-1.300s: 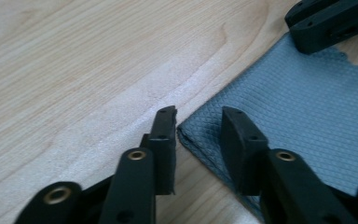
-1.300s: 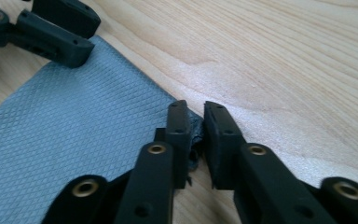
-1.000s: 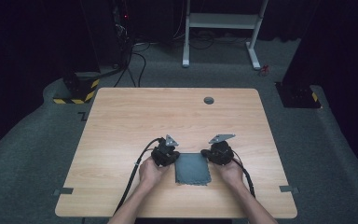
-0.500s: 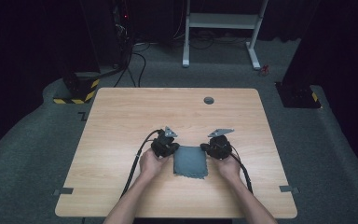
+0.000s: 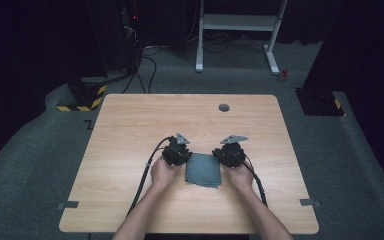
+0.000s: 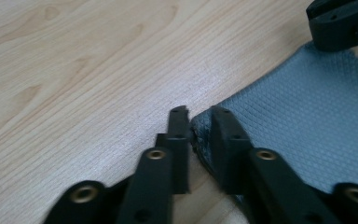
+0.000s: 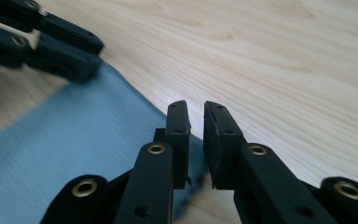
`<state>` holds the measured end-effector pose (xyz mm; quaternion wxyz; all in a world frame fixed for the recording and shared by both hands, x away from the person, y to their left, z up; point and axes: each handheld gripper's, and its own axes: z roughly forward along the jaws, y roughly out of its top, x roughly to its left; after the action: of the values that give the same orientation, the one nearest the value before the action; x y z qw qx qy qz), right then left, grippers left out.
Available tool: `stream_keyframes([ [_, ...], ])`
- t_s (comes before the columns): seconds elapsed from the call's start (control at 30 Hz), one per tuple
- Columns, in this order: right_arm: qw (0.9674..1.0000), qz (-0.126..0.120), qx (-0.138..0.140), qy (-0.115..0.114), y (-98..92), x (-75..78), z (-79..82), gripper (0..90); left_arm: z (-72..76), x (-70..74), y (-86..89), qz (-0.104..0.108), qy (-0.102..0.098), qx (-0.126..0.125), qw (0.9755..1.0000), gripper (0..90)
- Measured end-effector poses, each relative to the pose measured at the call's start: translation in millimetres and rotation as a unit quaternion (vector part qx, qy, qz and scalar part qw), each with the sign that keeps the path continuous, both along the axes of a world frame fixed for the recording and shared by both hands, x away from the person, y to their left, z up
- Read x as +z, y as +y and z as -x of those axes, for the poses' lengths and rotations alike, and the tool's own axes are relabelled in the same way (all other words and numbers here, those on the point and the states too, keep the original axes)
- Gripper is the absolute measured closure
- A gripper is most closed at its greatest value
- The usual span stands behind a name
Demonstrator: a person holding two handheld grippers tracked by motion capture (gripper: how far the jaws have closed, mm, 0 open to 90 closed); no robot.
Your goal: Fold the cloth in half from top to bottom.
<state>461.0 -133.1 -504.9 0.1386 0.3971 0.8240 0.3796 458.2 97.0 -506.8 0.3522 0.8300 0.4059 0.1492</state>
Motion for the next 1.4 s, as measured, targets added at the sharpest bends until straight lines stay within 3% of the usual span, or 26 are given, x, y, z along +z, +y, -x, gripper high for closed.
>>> stream_keyframes([
  [0.07, 0.9998, -0.006, 0.016, 0.008, 8.4, 1.0, 1.0, 85.8, 7.3, 3.6, 1.9, 0.023, 0.003, -0.005, 0.9997, 65.6],
  [0.23, 0.9988, -0.007, 0.042, 0.027, 28.0, -5.2, -5.0, 89.0, 35.1, 2.8, -1.6, 0.012, -0.004, -0.036, 0.9993, 62.6],
  [0.33, 0.9985, -0.015, 0.031, 0.043, 28.6, -11.0, -11.2, 89.3, 53.6, -2.5, 0.8, 0.010, -0.015, -0.037, 0.9992, 63.1],
  [0.43, 0.9991, -0.009, 0.017, 0.038, 22.2, -11.1, -13.6, 86.6, 66.9, -8.9, 5.4, -0.004, -0.019, -0.038, 0.9991, 64.0],
  [0.57, 0.9994, 0.000, -0.003, 0.036, 13.0, -10.1, -14.5, 84.0, 75.0, -12.0, 12.5, 0.007, -0.022, -0.033, 0.9992, 63.7],
  [0.6, 0.9995, 0.001, -0.004, 0.031, 11.6, -9.7, -13.7, 83.7, 77.0, -11.6, 14.1, 0.001, -0.029, -0.033, 0.9990, 63.4],
  [0.73, 0.9996, -0.015, 0.024, 0.002, 5.5, -2.9, 11.0, 82.7, 84.3, -10.6, 15.9, 0.009, -0.028, -0.036, 0.9989, 61.6],
  [0.77, 0.9994, -0.013, 0.031, 0.000, 5.7, -3.3, 18.4, 82.1, 85.0, -10.8, 16.1, 0.002, -0.029, -0.038, 0.9989, 61.4],
  [0.83, 0.9985, 0.006, 0.053, -0.013, 3.7, -6.5, 38.6, 80.9, 86.1, -12.5, 16.0, -0.001, -0.031, -0.040, 0.9987, 61.1],
  [0.93, 0.9971, 0.030, 0.068, -0.015, -2.0, -13.2, 54.4, 79.5, 86.6, -13.3, 18.5, 0.009, -0.026, -0.038, 0.9989, 60.9],
  [0.97, 0.9971, 0.023, 0.070, -0.019, -7.6, -15.3, 58.5, 78.4, 87.2, -13.4, 19.6, 0.011, -0.025, -0.037, 0.9990, 60.1],
  [1.03, 0.9979, 0.013, 0.062, -0.008, -15.4, -14.5, 61.4, 76.7, 88.5, -13.6, 22.4, 0.014, -0.023, -0.033, 0.9991, 57.5],
  [1.1, 0.9982, 0.013, 0.058, -0.013, -21.1, -12.8, 63.4, 74.5, 90.5, -13.8, 26.7, 0.027, -0.020, -0.025, 0.9991, 55.4],
  [1.23, 0.9986, -0.026, 0.043, -0.018, -33.0, -4.1, 67.7, 71.2, 94.1, -8.5, 34.8, 0.052, -0.024, -0.011, 0.9983, 51.9],
  [1.4, 0.9984, -0.045, 0.026, -0.023, -42.9, 4.9, 69.8, 68.4, 94.6, -0.9, 43.4, 0.069, -0.031, -0.003, 0.9972, 49.5],
])
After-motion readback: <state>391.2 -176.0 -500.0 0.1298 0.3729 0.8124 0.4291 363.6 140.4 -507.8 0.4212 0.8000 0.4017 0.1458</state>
